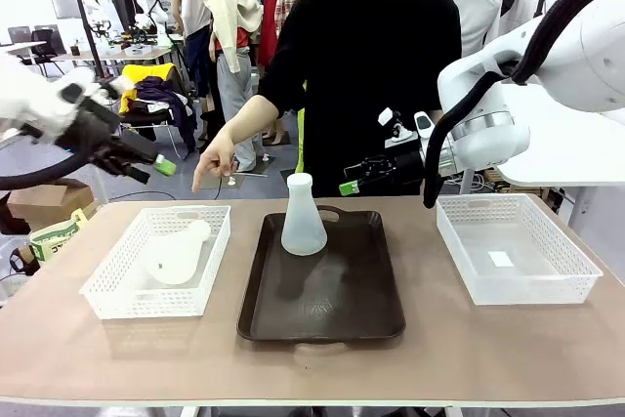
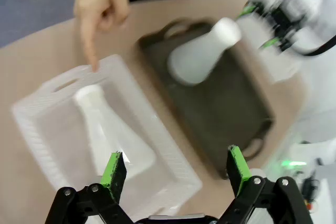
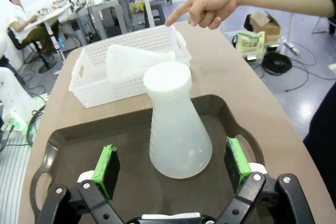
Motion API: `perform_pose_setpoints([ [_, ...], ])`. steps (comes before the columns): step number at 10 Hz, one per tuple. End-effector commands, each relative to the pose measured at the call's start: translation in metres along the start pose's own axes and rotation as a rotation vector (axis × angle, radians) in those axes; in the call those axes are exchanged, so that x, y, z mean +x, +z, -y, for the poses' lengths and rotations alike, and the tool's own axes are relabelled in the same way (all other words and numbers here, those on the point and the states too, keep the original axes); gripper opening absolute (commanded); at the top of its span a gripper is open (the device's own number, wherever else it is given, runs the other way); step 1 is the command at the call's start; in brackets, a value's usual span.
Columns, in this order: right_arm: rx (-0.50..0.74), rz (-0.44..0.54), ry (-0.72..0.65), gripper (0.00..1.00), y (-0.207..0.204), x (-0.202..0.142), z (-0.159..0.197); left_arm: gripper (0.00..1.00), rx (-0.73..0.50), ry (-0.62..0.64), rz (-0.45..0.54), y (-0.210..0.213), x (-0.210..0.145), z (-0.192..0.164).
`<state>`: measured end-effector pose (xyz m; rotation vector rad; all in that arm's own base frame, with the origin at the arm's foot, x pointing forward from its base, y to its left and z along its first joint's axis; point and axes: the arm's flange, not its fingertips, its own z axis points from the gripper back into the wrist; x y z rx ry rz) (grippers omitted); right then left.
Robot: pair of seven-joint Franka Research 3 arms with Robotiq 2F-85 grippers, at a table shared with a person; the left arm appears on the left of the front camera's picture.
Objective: Prepare the laboratory tools.
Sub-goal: Pick up the Big flask that the person points to.
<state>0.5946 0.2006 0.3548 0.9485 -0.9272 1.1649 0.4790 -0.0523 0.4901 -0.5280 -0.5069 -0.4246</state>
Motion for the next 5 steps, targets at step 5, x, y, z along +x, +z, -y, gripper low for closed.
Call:
perform_pose_setpoints([
  [5,-0.001,-0.002,0.006,1.00,-0.002,0.000,0.002,1.00,0.282,-0.028,-0.458,-0.087,0.053,0.011],
])
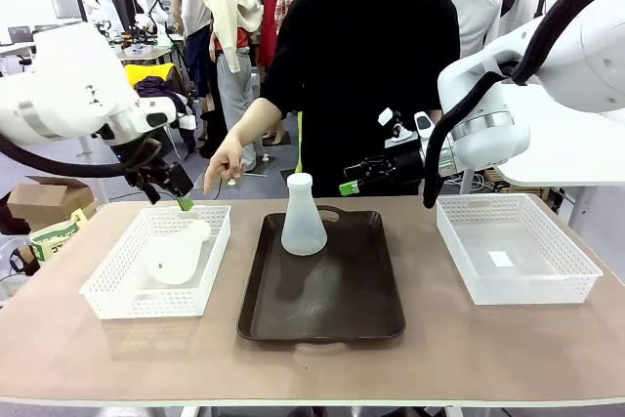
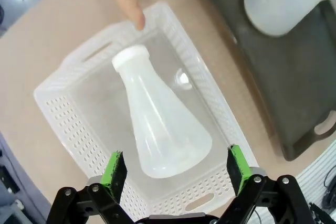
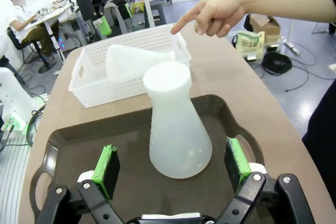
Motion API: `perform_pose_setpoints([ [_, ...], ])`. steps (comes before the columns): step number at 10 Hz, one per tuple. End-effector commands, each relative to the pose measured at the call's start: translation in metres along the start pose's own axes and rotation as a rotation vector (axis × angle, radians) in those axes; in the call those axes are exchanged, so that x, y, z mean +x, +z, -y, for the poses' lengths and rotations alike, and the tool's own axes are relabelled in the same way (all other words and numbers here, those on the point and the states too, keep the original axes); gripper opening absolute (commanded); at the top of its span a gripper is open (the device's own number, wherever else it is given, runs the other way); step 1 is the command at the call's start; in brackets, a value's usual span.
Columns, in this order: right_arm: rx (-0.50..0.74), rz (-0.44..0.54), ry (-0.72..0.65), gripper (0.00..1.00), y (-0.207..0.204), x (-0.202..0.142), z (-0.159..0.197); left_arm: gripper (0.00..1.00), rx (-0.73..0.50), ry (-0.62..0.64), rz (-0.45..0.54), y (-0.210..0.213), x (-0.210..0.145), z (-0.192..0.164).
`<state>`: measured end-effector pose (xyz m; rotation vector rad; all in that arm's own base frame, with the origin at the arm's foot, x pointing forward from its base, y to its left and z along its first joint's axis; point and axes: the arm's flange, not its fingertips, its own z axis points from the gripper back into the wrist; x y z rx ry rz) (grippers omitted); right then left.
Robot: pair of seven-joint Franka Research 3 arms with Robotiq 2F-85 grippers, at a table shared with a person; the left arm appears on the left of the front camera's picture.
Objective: Prepare the laboratory tools.
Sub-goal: Pick up the Big flask that the person points to.
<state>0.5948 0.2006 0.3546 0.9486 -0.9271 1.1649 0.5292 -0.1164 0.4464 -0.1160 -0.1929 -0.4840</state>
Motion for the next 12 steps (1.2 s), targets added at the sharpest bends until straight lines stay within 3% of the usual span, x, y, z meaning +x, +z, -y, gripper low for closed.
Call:
perform_pose_setpoints([
  [1,-0.001,-0.002,0.006,1.00,-0.002,0.000,0.002,1.00,-0.042,0.037,-0.066,-0.005,0.028,-0.001],
  [6,-0.001,-0.002,0.006,1.00,-0.002,0.000,0.002,1.00,0.046,0.171,-0.111,-0.066,0.054,-0.012],
  [12,-0.001,-0.002,0.006,1.00,-0.002,0.000,0.002,1.00,0.089,0.245,-0.130,-0.113,0.071,-0.031],
])
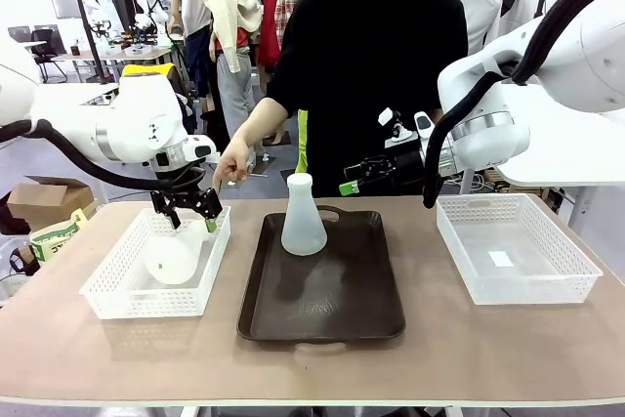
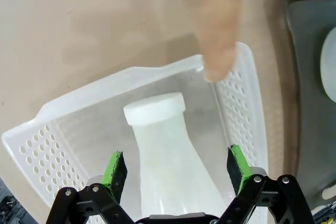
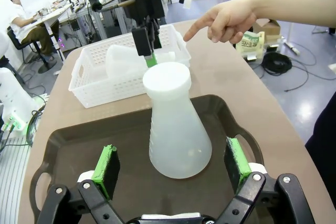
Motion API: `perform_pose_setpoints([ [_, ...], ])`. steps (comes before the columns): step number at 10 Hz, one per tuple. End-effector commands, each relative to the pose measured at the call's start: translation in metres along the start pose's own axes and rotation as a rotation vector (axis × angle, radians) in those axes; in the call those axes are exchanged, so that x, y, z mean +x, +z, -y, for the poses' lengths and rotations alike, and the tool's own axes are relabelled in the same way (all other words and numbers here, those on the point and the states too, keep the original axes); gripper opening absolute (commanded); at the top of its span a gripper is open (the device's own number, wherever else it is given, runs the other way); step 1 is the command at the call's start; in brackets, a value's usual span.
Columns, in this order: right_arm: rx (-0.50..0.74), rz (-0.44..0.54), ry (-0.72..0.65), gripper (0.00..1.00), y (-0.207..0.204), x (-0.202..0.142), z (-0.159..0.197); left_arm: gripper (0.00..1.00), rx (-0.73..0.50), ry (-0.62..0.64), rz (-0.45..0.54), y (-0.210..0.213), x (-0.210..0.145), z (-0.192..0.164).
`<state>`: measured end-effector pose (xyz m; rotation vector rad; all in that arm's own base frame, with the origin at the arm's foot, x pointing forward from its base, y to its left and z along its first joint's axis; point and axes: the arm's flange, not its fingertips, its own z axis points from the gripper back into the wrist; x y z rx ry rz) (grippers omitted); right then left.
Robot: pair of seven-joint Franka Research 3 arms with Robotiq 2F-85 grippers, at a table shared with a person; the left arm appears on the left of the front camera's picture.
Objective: Prepare the laboratory tools.
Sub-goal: Pick up the Big flask that the person points to.
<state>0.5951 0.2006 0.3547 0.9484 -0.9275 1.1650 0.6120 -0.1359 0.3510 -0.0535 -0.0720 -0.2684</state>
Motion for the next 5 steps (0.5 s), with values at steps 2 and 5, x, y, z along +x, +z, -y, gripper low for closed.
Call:
perform_pose_setpoints([
  [2,-0.001,-0.002,0.006,1.00,-0.002,0.000,0.002,1.00,0.028,0.042,-0.007,-0.007,0.014,-0.004],
  [5,-0.001,-0.002,0.006,1.00,-0.002,0.000,0.002,1.00,0.042,0.051,-0.004,-0.017,0.022,-0.005],
])
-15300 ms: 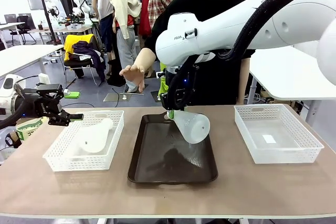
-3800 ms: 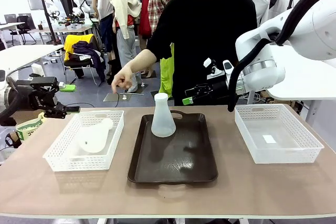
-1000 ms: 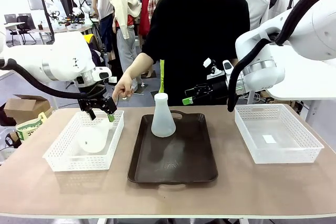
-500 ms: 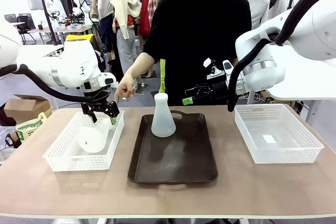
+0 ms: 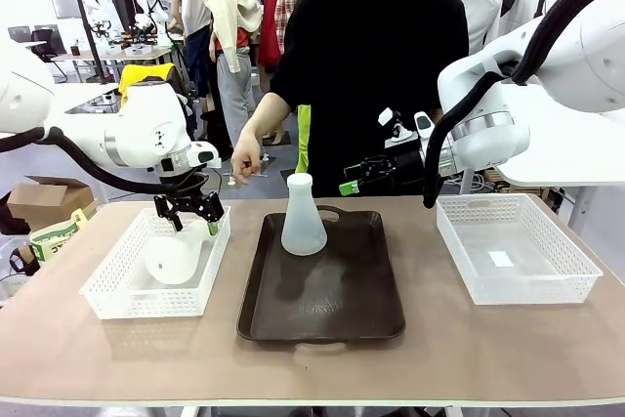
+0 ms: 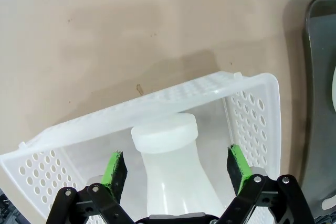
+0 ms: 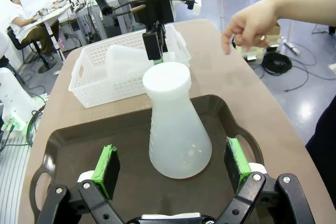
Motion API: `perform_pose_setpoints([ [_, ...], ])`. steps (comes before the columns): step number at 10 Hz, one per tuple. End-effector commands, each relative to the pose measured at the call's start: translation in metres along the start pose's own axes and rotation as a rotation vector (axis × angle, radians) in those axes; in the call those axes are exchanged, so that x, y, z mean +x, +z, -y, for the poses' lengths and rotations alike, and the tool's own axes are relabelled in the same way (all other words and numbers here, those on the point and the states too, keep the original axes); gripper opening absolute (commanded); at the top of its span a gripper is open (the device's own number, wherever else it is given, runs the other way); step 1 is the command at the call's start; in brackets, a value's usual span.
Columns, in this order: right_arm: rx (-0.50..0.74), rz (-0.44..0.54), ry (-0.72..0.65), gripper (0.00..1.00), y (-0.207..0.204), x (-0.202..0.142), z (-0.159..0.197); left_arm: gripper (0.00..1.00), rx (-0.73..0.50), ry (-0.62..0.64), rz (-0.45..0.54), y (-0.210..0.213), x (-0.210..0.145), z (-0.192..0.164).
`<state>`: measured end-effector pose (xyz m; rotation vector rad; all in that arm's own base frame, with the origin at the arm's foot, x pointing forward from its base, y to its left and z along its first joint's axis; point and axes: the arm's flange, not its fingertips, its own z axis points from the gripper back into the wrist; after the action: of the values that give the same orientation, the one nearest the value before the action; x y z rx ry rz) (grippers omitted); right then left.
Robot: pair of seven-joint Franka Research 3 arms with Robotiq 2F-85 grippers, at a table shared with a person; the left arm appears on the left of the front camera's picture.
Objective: Prepare the laboratory tools.
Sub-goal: Pick up the Big flask that the person points to.
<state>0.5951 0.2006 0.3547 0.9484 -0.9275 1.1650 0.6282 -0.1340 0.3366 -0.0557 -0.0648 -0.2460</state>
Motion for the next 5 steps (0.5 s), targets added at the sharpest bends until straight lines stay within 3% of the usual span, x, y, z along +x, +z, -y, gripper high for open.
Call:
perform_pose_setpoints([
  [1,-0.001,-0.002,0.006,1.00,-0.0023,-0.0003,0.0018,1.00,0.041,0.038,0.002,-0.0039,0.0100,0.0022],
  [3,-0.001,-0.002,0.006,1.00,-0.0023,-0.0003,0.0018,0.96,0.050,0.071,-0.030,-0.0049,0.0118,0.0014],
  [5,-0.001,-0.002,0.006,1.00,-0.0023,-0.0003,0.0018,0.65,0.043,0.059,-0.037,-0.0031,0.0121,0.0007],
])
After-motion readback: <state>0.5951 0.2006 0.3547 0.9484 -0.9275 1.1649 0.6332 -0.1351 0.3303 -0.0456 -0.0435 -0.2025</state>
